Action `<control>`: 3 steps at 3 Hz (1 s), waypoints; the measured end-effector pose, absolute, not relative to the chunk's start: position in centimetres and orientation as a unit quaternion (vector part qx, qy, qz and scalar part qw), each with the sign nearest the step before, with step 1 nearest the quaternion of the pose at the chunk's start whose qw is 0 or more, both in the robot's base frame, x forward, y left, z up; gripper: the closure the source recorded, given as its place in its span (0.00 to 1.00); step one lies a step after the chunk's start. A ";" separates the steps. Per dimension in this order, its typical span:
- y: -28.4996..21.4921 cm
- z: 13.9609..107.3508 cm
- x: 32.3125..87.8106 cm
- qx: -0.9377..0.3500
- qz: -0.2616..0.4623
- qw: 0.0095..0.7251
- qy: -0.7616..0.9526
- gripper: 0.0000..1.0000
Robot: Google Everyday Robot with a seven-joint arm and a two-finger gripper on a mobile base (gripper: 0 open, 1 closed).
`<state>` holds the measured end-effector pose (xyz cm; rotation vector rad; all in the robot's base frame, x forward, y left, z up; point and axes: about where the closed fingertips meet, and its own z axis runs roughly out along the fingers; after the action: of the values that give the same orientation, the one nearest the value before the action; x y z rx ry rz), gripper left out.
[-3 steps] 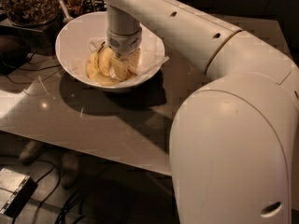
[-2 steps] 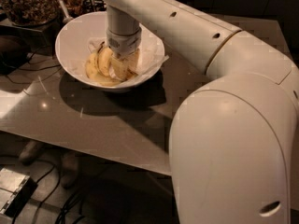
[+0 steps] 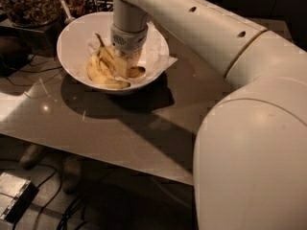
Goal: Pick banana from white bowl
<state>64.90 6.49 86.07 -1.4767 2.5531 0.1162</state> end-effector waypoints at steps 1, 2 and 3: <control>5.8 89.2 62.7 -0.525 0.068 0.121 0.840 1.00; 4.8 92.0 60.6 -0.548 0.099 0.142 0.818 1.00; 3.5 94.4 58.5 -0.571 0.133 0.161 0.794 1.00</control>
Offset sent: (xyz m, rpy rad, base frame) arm -0.0743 -0.0358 0.0970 0.2247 -0.0374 0.2200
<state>58.48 3.46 94.42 -1.6304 2.2664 0.3790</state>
